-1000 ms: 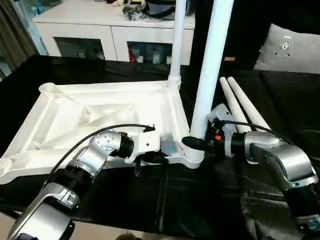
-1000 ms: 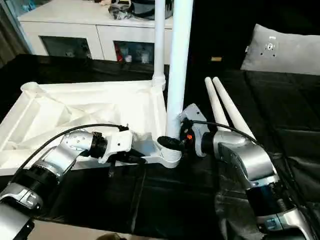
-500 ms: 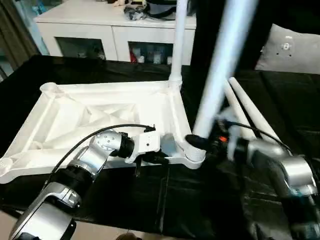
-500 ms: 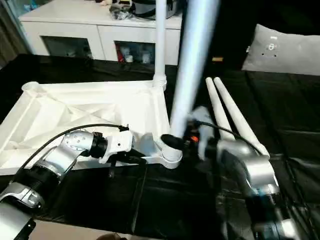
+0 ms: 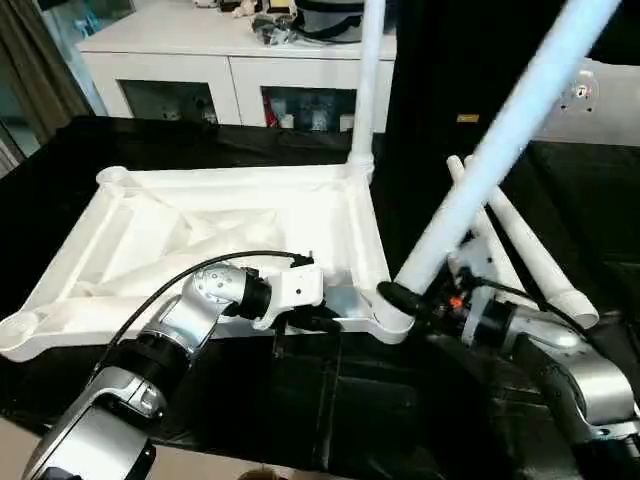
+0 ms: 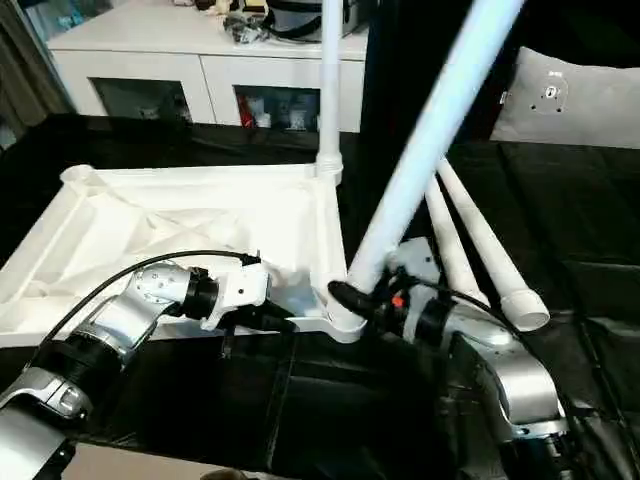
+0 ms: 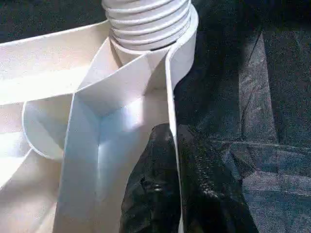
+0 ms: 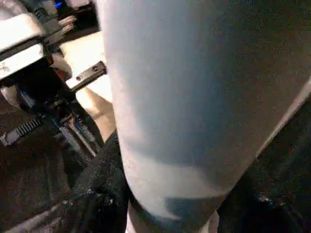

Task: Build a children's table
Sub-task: Insert table leg to table base

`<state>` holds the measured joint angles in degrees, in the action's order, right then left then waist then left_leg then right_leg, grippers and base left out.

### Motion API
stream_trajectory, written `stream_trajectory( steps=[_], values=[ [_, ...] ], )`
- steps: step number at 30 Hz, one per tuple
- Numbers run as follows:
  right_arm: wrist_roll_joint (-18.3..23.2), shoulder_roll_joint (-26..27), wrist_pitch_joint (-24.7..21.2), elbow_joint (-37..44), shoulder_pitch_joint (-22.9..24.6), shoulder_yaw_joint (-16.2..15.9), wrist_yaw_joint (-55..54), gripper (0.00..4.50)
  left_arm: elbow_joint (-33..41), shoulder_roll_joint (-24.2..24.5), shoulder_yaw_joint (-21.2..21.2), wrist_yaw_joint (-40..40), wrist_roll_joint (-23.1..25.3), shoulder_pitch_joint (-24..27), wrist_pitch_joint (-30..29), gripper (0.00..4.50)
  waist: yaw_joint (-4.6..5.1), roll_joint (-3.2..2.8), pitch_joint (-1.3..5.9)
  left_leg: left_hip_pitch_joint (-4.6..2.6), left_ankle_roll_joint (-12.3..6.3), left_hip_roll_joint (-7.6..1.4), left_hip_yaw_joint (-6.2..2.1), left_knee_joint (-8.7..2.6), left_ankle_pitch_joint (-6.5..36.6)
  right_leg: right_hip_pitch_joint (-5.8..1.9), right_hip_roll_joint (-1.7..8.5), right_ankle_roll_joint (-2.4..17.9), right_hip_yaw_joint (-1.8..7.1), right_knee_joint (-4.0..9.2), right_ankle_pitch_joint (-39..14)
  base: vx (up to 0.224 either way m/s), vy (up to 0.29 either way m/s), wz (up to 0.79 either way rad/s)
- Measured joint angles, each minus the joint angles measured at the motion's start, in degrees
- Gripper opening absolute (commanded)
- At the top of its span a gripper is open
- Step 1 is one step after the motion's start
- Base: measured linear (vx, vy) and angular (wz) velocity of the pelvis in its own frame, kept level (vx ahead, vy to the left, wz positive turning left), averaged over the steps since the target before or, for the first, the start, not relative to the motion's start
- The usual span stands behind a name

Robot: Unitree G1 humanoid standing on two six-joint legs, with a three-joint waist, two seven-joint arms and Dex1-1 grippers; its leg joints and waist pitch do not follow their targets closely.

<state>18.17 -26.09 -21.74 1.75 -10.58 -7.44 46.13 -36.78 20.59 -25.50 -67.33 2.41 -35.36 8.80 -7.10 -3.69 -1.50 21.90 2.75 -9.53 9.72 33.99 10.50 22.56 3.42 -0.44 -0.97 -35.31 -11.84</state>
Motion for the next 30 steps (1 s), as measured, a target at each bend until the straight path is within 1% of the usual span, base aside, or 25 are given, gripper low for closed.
stream_trajectory(
  steps=[2,4,6,9,14,17,19,21,25,30],
  values=[
    [-2.18,-1.07,0.31,0.35,-0.78,-1.74,0.79,1.91,0.0,0.0,-0.12,0.08,0.13,0.12,-0.01,0.0,0.01,0.14,0.01,-0.29,0.0,-0.01,0.0,-0.15,0.0,-0.26,-0.01,-0.02,-0.04,0.1,-0.01,0.0,0.0,0.0],
    [-3.2,-1.12,0.63,0.1,-1.07,-2.48,1.21,1.91,0.0,0.03,-0.15,0.17,0.24,0.43,-0.01,0.0,0.12,0.21,-0.01,-0.78,0.01,0.01,0.0,-0.4,0.01,-0.7,-0.01,-0.34,-0.05,0.37,-0.21,0.0,0.0,0.0],
    [-3.8,-1.26,0.75,-1.15,-2.42,-3.27,2.61,1.91,0.01,0.33,-0.16,-0.08,0.24,0.5,0.06,0.0,0.49,0.25,0.0,-0.91,0.01,0.04,0.02,-0.46,0.01,-0.8,0.0,-0.41,-0.01,0.38,-0.27,0.0,0.0,0.0],
    [-4.05,-1.63,0.9,-2.93,-4.12,-4.11,4.59,1.91,-0.28,0.54,-0.15,-0.71,0.24,0.39,0.33,0.0,0.62,0.36,0.07,-0.95,0.01,0.04,0.02,-0.57,0.01,-0.8,-0.01,-0.39,-0.02,0.38,-0.28,0.0,0.0,0.0],
    [-3.95,-1.66,0.9,-4.6,-5.25,-4.21,6.11,1.91,-4.3,-0.25,-0.35,-2.13,0.33,-2.05,1.36,0.0,0.6,0.37,0.07,-1.04,0.02,0.04,0.03,-0.66,0.01,-0.84,-0.02,-0.13,-0.03,0.37,-0.12,0.0,0.0,0.0],
    [-3.54,-1.57,0.67,-5.26,-5.55,-3.99,6.11,1.91,-7.5,-1.18,-0.45,-2.61,1.36,-4.52,2.12,0.0,0.55,0.31,0.05,-1.04,0.02,0.05,0.04,-0.64,0.01,-0.86,-0.01,-0.33,-0.02,0.38,-0.24,0.0,0.0,0.0],
    [-3.17,-1.6,-0.35,-5.43,-5.82,-3.58,6.11,1.91,-11.44,-2.26,-0.67,-2.92,2.07,-7.04,3.52,0.0,0.5,0.2,0.0,-1.02,0.02,0.08,0.05,-0.63,0.01,-0.9,0.01,-0.33,0.0,0.42,-0.24,0.0,0.0,0.0],
    [-3.09,-1.57,-0.61,-5.45,-5.9,-3.5,6.11,1.91,-13.53,-2.71,-0.79,-3.01,2.65,-8.28,4.41,0.0,0.51,0.17,0.01,-1.04,0.02,0.1,0.07,-0.63,0.01,-0.94,0.05,-0.33,0.02,0.42,-0.24,0.0,0.0,0.0],
    [-3.07,-1.48,-0.62,-5.47,-5.94,-3.46,6.11,1.91,-15.15,-2.9,-0.82,-3.16,3.05,-9.23,5.55,0.0,0.53,0.18,0.0,-1.02,0.02,0.1,0.07,-0.65,0.01,-0.94,0.04,-0.32,0.02,0.44,-0.23,0.0,0.0,0.0],
    [-3.19,1.86,-0.66,-7.59,-7.07,-3.02,3.35,1.91,-15.25,-1.98,-0.15,-3.23,2.97,-9.14,4.72,0.0,1.03,0.24,-0.03,-1.07,0.03,0.09,0.07,-0.83,0.0,-0.81,0.03,-0.27,0.01,0.44,-0.2,0.0,0.0,0.0]
  ],
)
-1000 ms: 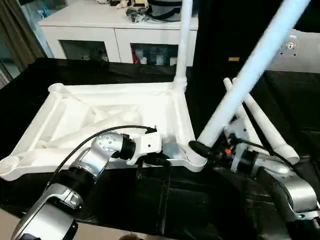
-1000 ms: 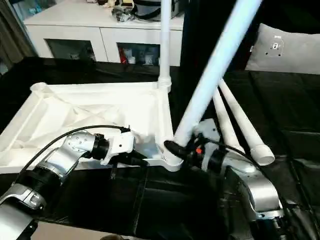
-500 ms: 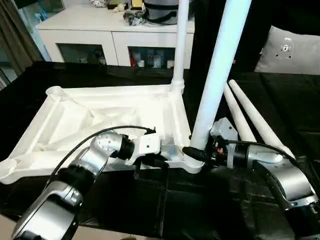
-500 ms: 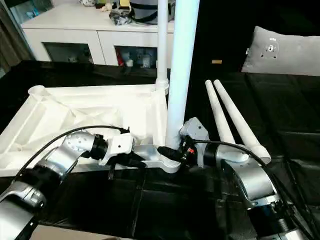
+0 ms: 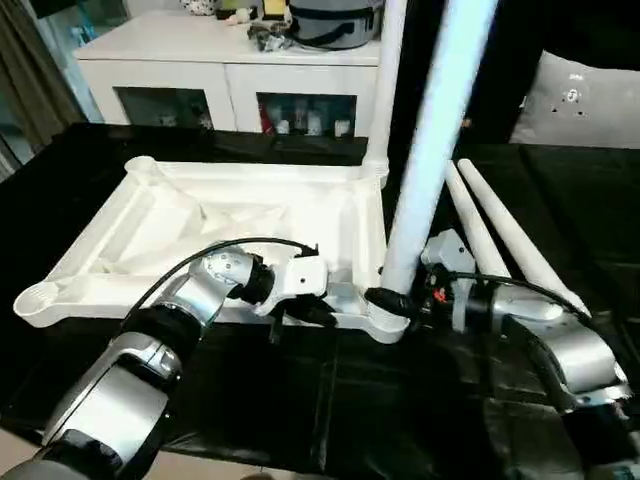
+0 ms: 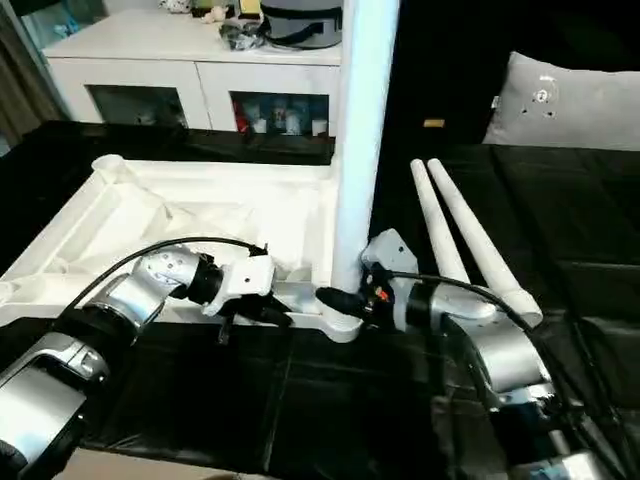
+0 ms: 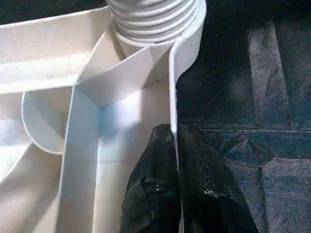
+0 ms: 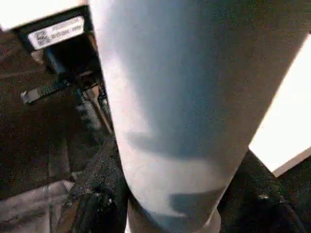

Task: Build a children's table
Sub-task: Insert table leg to table base, then rotate leg to tighten

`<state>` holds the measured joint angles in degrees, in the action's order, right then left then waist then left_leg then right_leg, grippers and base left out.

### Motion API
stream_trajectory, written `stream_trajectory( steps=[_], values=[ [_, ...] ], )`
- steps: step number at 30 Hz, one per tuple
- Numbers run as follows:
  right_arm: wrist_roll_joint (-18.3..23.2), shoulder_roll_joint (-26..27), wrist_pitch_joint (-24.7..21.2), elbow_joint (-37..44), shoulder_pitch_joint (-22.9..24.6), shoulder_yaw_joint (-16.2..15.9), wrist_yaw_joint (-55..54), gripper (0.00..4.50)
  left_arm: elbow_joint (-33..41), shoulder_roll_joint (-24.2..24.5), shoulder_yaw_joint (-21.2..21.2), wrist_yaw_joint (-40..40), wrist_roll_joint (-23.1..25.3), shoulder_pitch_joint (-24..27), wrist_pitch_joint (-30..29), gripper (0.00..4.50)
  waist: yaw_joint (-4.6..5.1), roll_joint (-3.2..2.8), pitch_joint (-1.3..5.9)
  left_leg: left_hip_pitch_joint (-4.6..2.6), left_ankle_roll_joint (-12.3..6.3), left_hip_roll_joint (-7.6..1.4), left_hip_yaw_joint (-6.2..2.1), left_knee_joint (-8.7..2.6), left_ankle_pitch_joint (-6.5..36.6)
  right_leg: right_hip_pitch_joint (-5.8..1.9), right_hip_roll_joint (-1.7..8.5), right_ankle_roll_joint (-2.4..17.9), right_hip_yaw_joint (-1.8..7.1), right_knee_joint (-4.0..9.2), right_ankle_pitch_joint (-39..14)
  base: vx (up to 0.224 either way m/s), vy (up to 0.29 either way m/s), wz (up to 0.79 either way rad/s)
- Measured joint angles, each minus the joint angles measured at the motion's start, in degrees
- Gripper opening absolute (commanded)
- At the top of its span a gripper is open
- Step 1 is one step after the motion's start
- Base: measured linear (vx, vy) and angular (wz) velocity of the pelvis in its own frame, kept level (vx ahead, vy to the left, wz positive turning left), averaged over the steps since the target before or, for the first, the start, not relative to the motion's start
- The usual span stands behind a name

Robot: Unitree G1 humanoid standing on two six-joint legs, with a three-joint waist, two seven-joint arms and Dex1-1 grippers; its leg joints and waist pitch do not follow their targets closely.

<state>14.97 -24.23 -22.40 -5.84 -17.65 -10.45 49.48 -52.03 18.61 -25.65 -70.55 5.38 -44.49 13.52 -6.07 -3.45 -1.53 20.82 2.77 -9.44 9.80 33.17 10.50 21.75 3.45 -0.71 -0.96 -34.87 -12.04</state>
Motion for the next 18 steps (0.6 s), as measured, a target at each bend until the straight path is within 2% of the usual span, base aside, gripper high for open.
stream_trajectory(
  steps=[3,6,8,9,12,15,18],
  values=[
    [-1.13,3.62,-0.01,-0.94,-0.43,0.16,-4.65,1.91,3.36,1.35,2.12,1.16,-0.18,2.5,-3.3,0.0,1.08,0.13,-0.08,-0.08,0.03,0.01,0.0,-0.14,-0.02,0.11,0.0,0.0,-0.01,0.0,0.0,0.0,0.0,0.0],
    [-1.73,6.46,-0.01,-1.2,-0.65,0.11,-9.04,1.91,13.89,3.1,4.6,4.4,-1.13,8.57,-11.58,0.0,2.41,0.25,-0.14,-0.29,0.05,0.01,0.0,-0.22,-0.03,0.15,0.01,-0.02,0.0,0.08,-0.02,0.0,0.0,0.0],
    [-1.98,7.13,-0.01,-1.34,-0.82,0.11,-10.36,1.91,17.31,3.45,4.86,5.1,-1.25,10.03,-14.65,0.0,3.01,0.31,-0.2,-0.33,0.05,0.02,0.0,-0.23,-0.02,0.27,0.0,-0.07,-0.01,0.22,-0.05,0.0,0.0,0.0],
    [-2.31,7.92,-0.01,-1.75,-1.14,0.15,-11.53,1.91,21.15,3.66,5.5,6.49,-1.27,12.39,-17.17,0.0,3.55,0.22,-0.19,-0.4,0.06,0.03,-0.01,-0.38,-0.02,0.23,0.0,-0.07,-0.02,0.54,-0.05,0.0,0.0,0.0],
    [-2.8,10.18,0.29,-3.46,-2.55,0.73,-14.06,1.91,32.17,3.77,7.03,10.89,-0.68,18.07,-25.17,0.0,4.62,0.24,-0.17,-0.17,0.06,0.07,-0.02,-0.57,-0.02,0.23,0.0,-0.03,-0.04,1.02,-0.03,0.0,0.0,0.0],
    [-3.36,11.27,0.89,-4.95,-3.59,1.2,-15.55,1.91,40.5,1.99,7.26,14.55,0.53,21.1,-33.68,0.0,4.89,0.45,-0.18,-0.3,0.05,0.09,-0.02,-0.59,-0.01,0.34,-0.01,0.14,-0.02,1.1,0.08,0.0,0.0,0.0],
    [-3.46,11.22,1.79,-5.98,-4.07,1.53,-15.73,1.91,43.59,0.37,6.84,16.44,1.02,21.82,-37.82,0.0,4.31,0.55,-0.23,-0.31,0.07,0.08,-0.01,-0.74,0.0,0.36,-0.05,0.22,-0.02,1.08,0.13,0.0,0.0,0.0]
  ],
)
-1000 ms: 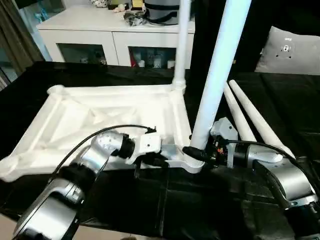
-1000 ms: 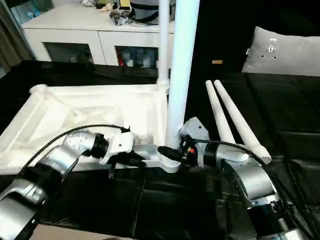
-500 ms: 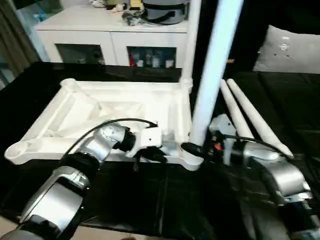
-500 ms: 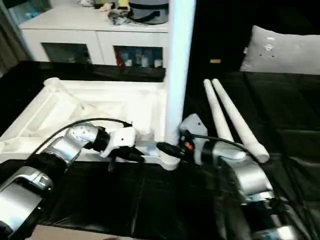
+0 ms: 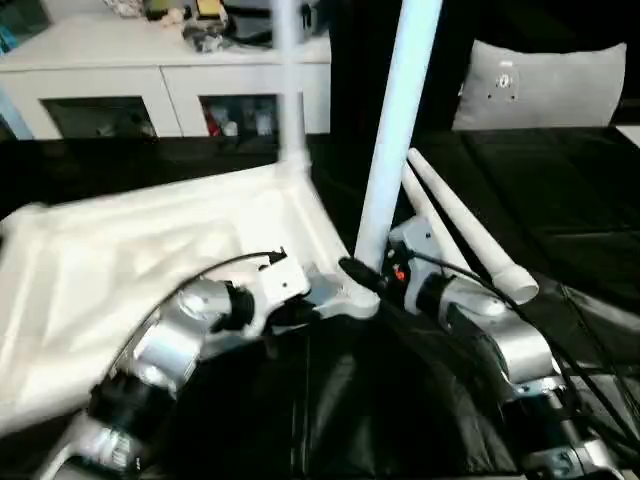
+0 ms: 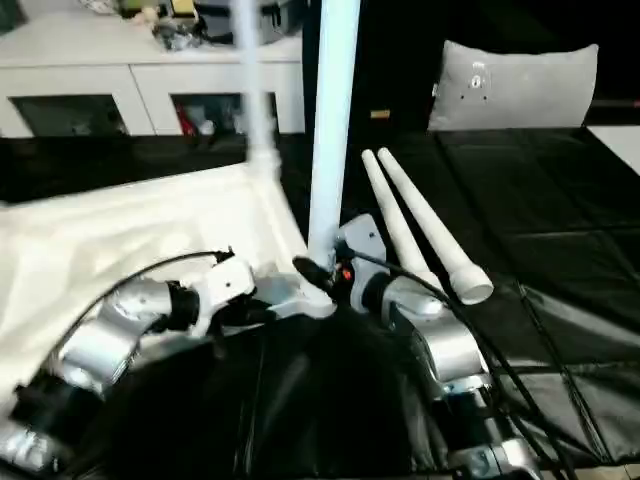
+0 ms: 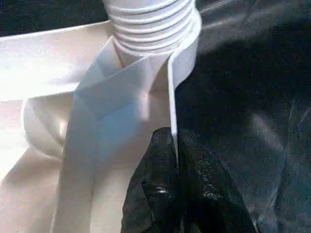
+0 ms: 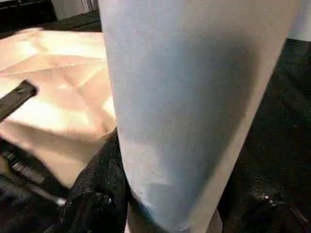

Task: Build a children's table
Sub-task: Rotate leg to tighten

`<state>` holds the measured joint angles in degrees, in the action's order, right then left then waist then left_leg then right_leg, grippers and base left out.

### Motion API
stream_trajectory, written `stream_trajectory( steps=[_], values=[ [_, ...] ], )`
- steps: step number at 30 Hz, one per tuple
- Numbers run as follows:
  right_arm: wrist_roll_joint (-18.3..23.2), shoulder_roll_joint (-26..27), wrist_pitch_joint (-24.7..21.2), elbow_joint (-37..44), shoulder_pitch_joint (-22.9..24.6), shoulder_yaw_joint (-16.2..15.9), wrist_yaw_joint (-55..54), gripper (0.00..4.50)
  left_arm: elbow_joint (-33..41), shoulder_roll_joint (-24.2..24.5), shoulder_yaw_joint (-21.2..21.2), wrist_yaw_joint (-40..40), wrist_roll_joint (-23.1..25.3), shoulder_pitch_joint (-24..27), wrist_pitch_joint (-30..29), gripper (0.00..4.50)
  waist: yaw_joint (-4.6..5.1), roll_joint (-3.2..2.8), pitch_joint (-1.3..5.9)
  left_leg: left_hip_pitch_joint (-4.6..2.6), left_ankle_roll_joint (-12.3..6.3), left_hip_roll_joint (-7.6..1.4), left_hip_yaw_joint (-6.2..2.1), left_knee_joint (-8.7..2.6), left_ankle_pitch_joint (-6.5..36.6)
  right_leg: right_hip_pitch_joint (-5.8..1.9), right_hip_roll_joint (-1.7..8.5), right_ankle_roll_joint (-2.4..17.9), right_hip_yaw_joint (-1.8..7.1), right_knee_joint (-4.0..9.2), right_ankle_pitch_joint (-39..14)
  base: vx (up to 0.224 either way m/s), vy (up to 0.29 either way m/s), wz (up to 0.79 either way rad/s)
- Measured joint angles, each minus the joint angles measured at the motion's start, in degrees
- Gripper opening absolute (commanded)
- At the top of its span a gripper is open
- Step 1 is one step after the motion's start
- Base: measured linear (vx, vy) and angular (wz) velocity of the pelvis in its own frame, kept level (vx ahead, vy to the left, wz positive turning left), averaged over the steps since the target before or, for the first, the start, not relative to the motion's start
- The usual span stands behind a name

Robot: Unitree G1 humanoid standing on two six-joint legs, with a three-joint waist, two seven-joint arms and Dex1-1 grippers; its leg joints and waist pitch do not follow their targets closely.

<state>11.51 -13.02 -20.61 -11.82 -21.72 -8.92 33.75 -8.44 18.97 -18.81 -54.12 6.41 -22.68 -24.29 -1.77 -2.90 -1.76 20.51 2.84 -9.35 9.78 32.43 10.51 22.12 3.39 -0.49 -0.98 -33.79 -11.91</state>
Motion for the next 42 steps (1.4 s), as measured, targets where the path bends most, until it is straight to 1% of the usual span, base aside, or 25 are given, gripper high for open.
stream_trajectory(
  steps=[7,14,16,17,18,20,22,25,28,29,31,34,36,37,39,40,42],
  values=[
    [-0.21,0.0,0.8,-0.11,0.06,0.2,-0.47,1.91,0.97,0.58,-1.28,2.06,1.26,0.0,0.39,0.0,-0.79,-0.02,0.01,-0.13,0.14,-0.02,0.0,-0.38,0.08,-0.03,-0.04,0.06,-0.05,-0.06,0.04,0.0,0.0,0.0],
    [-0.42,0.6,1.69,-0.94,0.05,0.24,-0.67,1.91,1.44,0.99,-1.68,2.49,1.74,-0.01,-0.12,0.0,-0.7,-0.01,0.01,-0.21,0.15,-0.02,0.0,-0.39,0.08,-0.03,-0.05,0.05,-0.05,-0.06,0.04,0.0,0.0,0.0],
    [-0.4,0.77,2.62,-1.3,0.15,0.25,-0.59,1.91,1.45,1.23,-1.82,2.5,1.76,-0.02,-0.08,0.0,-0.64,-0.03,0.02,-0.24,0.17,-0.02,0.0,-0.42,0.09,-0.04,-0.05,0.04,-0.05,-0.06,0.03,0.0,0.0,0.0],
    [-0.39,0.81,2.72,-1.31,0.19,0.28,-0.56,2.26,1.45,1.29,-1.87,2.5,1.75,-0.02,-0.02,0.0,-0.63,-0.04,0.02,-0.25,0.17,-0.02,0.0,-0.42,0.09,-0.05,-0.05,0.04,-0.05,-0.06,0.03,0.0,0.0,0.0],
    [-0.38,0.82,2.73,-1.31,0.21,0.32,-0.5,2.26,1.44,1.35,-1.92,2.49,1.74,-0.02,0.1,0.0,-0.62,-0.04,0.02,-0.25,0.18,-0.02,0.0,-0.43,0.09,-0.06,-0.05,0.04,-0.05,-0.06,0.03,0.0,0.0,0.0],
    [-0.11,0.99,2.83,-1.31,0.53,0.6,-0.53,2.63,1.34,1.42,-2.04,2.5,1.75,-0.04,0.62,0.0,-0.66,-0.09,0.01,-0.25,0.18,-0.02,0.0,-0.43,0.09,-0.06,-0.05,0.04,-0.05,-0.05,0.04,0.0,0.0,0.0],
    [-0.06,1.01,3.09,-1.47,1.49,0.65,-0.64,2.66,0.61,1.44,-2.45,2.32,1.67,-0.46,1.97,0.0,-0.76,-0.18,-0.04,-0.21,0.18,-0.02,0.0,-0.44,0.1,-0.05,-0.05,0.05,-0.05,-0.04,0.04,0.0,0.0,0.0],
    [-0.05,0.19,4.74,-1.21,2.96,0.82,-0.1,3.04,-1.47,1.7,-2.87,1.58,1.1,-1.47,4.88,0.0,-1.19,-0.42,-0.11,-0.15,0.22,-0.01,0.0,-0.46,0.12,-0.04,-0.05,0.06,-0.05,-0.02,0.04,0.0,0.0,0.0],
    [-0.16,-0.66,5.59,-0.95,4.37,0.82,0.25,3.15,-2.71,1.9,-3.01,0.97,1.0,-2.22,6.2,0.0,-1.61,-0.54,-0.12,-0.14,0.28,-0.03,0.0,-0.55,0.16,-0.04,-0.07,0.33,-0.09,-0.02,0.2,0.0,0.0,0.0],
    [-0.17,-0.74,5.94,-0.77,5.31,0.96,0.24,3.25,-3.26,1.96,-3.06,0.66,0.79,-2.57,6.78,0.0,-1.71,-0.65,-0.18,-0.09,0.29,-0.03,0.0,-0.55,0.17,-0.02,-0.07,0.31,-0.09,-0.02,0.19,0.0,0.0,0.0],
    [-0.18,-1.01,6.45,-0.77,6.88,1.09,0.25,3.49,-3.8,2.21,-3.07,0.29,0.49,-3.07,7.63,0.0,-1.74,-1.08,-0.4,0.03,0.28,-0.01,0.0,-0.54,0.18,0.03,-0.06,0.32,-0.09,0.04,0.19,0.0,0.0,0.0],
    [-0.22,-2.33,7.02,0.23,8.39,1.16,0.73,3.68,-4.94,2.3,-3.14,-0.2,0.42,-3.68,8.85,0.0,-1.83,-1.25,-0.45,0.1,0.28,-0.02,0.0,-0.53,0.18,0.08,-0.05,0.34,-0.14,0.04,0.2,0.0,0.0,0.0],
    [-0.19,-3.82,6.89,0.96,9.94,1.07,1.98,3.94,-6.01,2.38,-3.22,-0.47,0.18,-4.14,9.88,0.0,-1.83,-1.35,-0.5,0.11,0.28,-0.03,0.0,-0.51,0.17,0.07,-0.05,0.34,-0.15,0.04,0.21,0.0,0.0,0.0],
    [-0.34,-4.24,6.4,1.38,10.81,0.95,2.4,3.94,-6.32,2.41,-3.22,-0.57,0.1,-4.28,10.18,0.0,-1.82,-1.37,-0.51,0.1,0.28,-0.03,0.0,-0.5,0.17,0.07,-0.05,0.34,-0.15,0.03,0.21,0.0,0.0,0.0],
    [-0.42,-5.1,5.46,2.42,12.67,0.58,3.19,4.12,-7.25,2.49,-3.27,-0.65,0.04,-4.74,11.12,0.0,-1.78,-1.53,-0.61,0.1,0.28,-0.04,0.0,-0.46,0.17,0.07,-0.05,0.36,-0.16,0.01,0.23,0.0,0.0,0.0],
    [-0.42,-5.24,5.21,2.67,13.07,0.48,3.58,4.29,-7.74,2.56,-3.23,-0.65,0.04,-4.92,11.44,0.0,-1.77,-1.57,-0.63,0.1,0.28,-0.05,0.0,-0.44,0.17,0.07,-0.05,0.37,-0.16,-0.01,0.23,0.0,0.0,0.0],
    [0.08,-6.23,4.96,4.53,13.84,0.5,4.8,4.36,-8.9,2.7,-3.29,-0.8,0.0,-5.55,12.35,0.0,-1.77,-1.59,-0.65,0.1,0.28,-0.07,0.0,-0.37,0.16,0.08,-0.05,0.37,-0.16,-0.08,0.24,0.0,0.0,0.0]
  ],
)
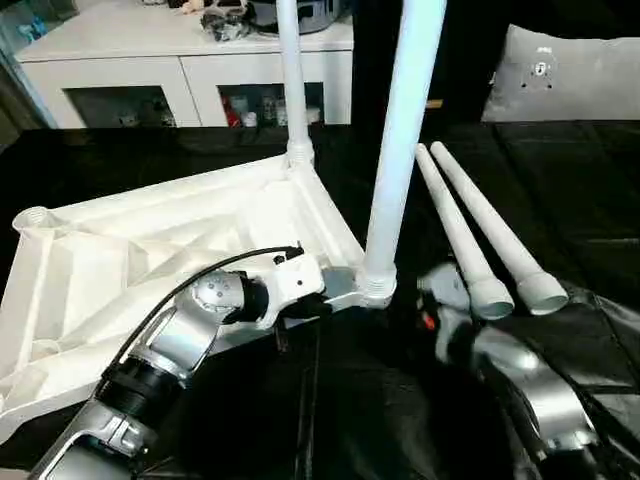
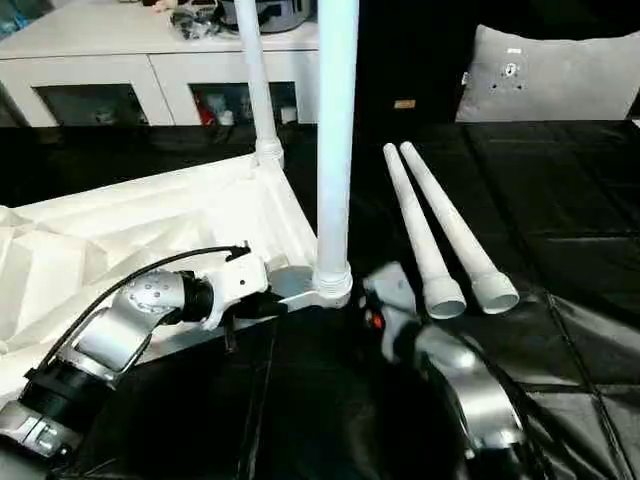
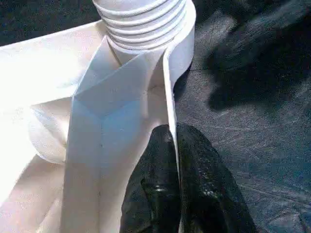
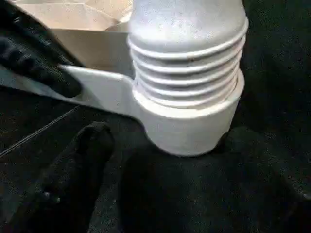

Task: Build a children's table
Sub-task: Rotate leg to tighten

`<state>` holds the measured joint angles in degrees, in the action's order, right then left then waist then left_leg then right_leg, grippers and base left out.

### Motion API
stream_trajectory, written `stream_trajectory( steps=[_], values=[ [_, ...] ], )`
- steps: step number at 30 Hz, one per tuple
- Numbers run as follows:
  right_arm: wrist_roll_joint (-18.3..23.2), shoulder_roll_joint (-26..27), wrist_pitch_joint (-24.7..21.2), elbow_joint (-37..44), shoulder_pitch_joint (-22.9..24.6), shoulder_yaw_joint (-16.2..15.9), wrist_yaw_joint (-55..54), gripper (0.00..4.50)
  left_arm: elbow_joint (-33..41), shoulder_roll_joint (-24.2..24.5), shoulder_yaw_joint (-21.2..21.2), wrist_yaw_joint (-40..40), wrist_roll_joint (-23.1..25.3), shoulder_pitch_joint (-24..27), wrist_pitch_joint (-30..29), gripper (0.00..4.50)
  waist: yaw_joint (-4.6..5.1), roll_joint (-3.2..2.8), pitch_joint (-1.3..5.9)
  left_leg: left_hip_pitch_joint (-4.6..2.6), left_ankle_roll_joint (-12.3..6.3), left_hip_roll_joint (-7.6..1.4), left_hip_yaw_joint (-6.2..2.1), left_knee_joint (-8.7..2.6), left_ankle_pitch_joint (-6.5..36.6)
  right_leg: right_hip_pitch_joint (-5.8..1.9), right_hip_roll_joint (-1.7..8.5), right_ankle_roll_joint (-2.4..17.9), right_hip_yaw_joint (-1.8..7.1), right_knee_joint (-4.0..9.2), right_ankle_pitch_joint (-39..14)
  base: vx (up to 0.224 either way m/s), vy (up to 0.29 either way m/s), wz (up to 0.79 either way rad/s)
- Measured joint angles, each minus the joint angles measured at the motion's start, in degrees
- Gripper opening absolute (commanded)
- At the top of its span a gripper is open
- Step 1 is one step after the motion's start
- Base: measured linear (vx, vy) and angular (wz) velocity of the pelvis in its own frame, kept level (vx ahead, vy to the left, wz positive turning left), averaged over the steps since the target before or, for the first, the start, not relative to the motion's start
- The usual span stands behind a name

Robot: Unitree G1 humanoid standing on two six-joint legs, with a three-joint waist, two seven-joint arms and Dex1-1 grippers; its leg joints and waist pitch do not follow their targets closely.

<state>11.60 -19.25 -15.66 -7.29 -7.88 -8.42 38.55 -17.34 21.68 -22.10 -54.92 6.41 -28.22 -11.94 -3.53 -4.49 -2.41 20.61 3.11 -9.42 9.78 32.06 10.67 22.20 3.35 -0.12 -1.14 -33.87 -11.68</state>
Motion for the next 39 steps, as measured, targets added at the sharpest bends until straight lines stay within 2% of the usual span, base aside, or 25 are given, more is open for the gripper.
stream_trajectory(
  steps=[5,11,14,16,18,22,24,25,26,29,30,34,36,38,39],
  values=[
    [1.83,-4.37,0.0,5.44,1.29,0.69,4.04,4.44,-3.66,1.05,-0.24,-2.22,-0.02,-1.87,3.71,0.0,-0.07,0.03,0.01,0.07,-0.01,-0.02,0.0,0.07,0.0,0.0,0.0,-0.01,-0.02,0.0,0.0,0.0,0.0,0.0],
    [2.41,-9.0,-1.04,8.36,-0.03,1.78,8.35,4.44,-6.36,3.54,-0.42,-6.8,-0.61,-3.02,8.95,0.0,-0.18,0.1,0.01,0.43,-0.05,-0.08,0.0,0.22,0.01,0.28,0.0,-0.01,-0.11,-0.1,-0.01,0.0,0.0,0.0],
    [2.42,-10.45,-1.4,8.58,-1.6,1.75,10.41,4.44,-7.37,4.17,-1.26,-8.65,-0.65,-3.75,11.31,0.0,-0.68,0.12,0.02,0.65,-0.34,-0.12,0.0,0.43,-0.13,0.5,0.0,0.01,-0.15,-0.24,0.0,0.0,0.0,0.0],
    [2.42,-10.75,-1.47,8.81,-1.87,1.72,10.81,4.44,-7.55,4.23,-1.45,-9.18,-0.72,-3.79,12.33,0.0,-1.4,0.12,0.03,0.66,-0.39,-0.16,0.0,0.52,-0.12,0.5,0.0,0.01,-0.17,-0.27,0.0,0.0,0.0,0.0],
    [2.42,-10.67,-1.5,8.83,-1.86,1.52,10.9,4.44,-7.56,4.23,-1.54,-9.42,-0.88,-3.8,12.66,0.0,-1.72,0.11,0.04,0.69,-0.42,-0.18,0.0,0.6,-0.09,0.5,0.01,0.01,-0.19,-0.3,0.0,0.0,0.0,0.0],
    [2.42,-10.87,-1.53,8.81,-1.95,1.32,11.83,4.44,-7.79,4.34,-1.58,-9.61,-0.89,-3.85,13.03,0.0,-1.7,0.12,0.04,0.7,-0.44,-0.17,0.0,0.68,-0.08,0.49,0.01,0.03,-0.19,-0.34,0.02,0.0,0.0,0.0],
    [2.31,-11.46,-1.35,6.3,-5.15,-0.98,15.72,4.44,-8.3,5.2,-2.3,-11.7,-0.88,-4.25,14.54,0.0,-1.54,0.21,0.0,0.72,-0.44,-0.2,0.01,0.79,-0.08,0.56,0.02,0.04,-0.19,-0.53,0.02,0.0,0.0,0.0],
    [2.26,-11.56,-1.15,5.4,-6.26,-1.6,17.04,4.17,-8.39,5.27,-2.71,-12.6,-0.87,-4.5,15.0,0.0,-1.63,0.21,0.01,0.75,-0.44,-0.24,0.0,0.88,-0.08,0.58,0.01,0.04,-0.24,-0.59,0.01,0.0,0.0,0.0],
    [2.2,-11.57,-0.76,4.61,-7.11,-2.19,17.99,4.09,-8.38,5.23,-3.12,-13.42,-0.92,-4.6,15.6,0.0,-1.73,0.21,0.01,0.75,-0.44,-0.27,0.0,0.91,-0.08,0.58,0.01,0.04,-0.26,-0.61,0.01,0.0,0.0,0.0],
    [1.71,-11.25,0.15,3.11,-8.6,-3.58,19.69,4.04,-8.36,5.03,-4.24,-15.54,-0.97,-5.0,17.47,0.0,-2.99,0.21,0.01,0.88,-0.41,-0.42,0.0,1.14,-0.08,0.53,0.05,0.05,-0.53,-0.71,0.01,0.0,0.0,0.0],
    [1.71,-11.18,0.19,2.52,-8.91,-4.0,20.22,3.74,-8.36,4.98,-4.52,-15.87,-0.96,-5.08,17.89,0.0,-3.23,0.22,0.02,0.92,-0.4,-0.43,-0.01,1.27,-0.06,0.51,0.1,0.06,-0.59,-0.79,0.0,0.0,0.0,0.0],
    [1.61,-10.81,0.15,1.87,-9.21,-4.92,21.15,3.56,-8.54,4.98,-4.75,-16.03,-0.7,-5.42,18.5,0.0,-3.15,0.24,0.0,1.22,-0.4,-0.46,-0.02,1.75,0.07,0.7,0.15,0.07,-0.62,-1.09,-0.01,0.0,0.0,0.0],
    [1.52,-10.72,0.05,1.69,-9.26,-5.22,21.6,3.21,-8.82,4.97,-4.75,-16.03,-0.64,-5.47,18.77,0.0,-3.08,0.26,0.01,1.26,-0.39,-0.48,-0.04,1.85,0.07,0.7,0.16,0.12,-0.66,-1.15,0.02,0.0,0.0,0.0],
    [1.52,-10.74,-0.02,1.24,-9.73,-5.24,21.89,3.16,-8.94,4.97,-4.76,-16.04,-0.55,-5.47,19.17,0.0,-3.05,0.27,0.01,1.27,-0.36,-0.5,-0.04,1.87,0.06,0.7,0.16,0.15,-0.7,-1.17,0.04,0.0,0.0,0.0],
    [1.54,-10.73,-0.02,0.94,-9.97,-5.31,22.13,2.99,-9.02,4.97,-4.76,-16.04,-0.52,-5.47,19.32,0.0,-3.06,0.28,0.02,1.27,-0.36,-0.53,-0.04,1.88,0.06,0.7,0.16,0.16,-0.74,-1.18,0.04,0.0,0.0,0.0]
  ],
)
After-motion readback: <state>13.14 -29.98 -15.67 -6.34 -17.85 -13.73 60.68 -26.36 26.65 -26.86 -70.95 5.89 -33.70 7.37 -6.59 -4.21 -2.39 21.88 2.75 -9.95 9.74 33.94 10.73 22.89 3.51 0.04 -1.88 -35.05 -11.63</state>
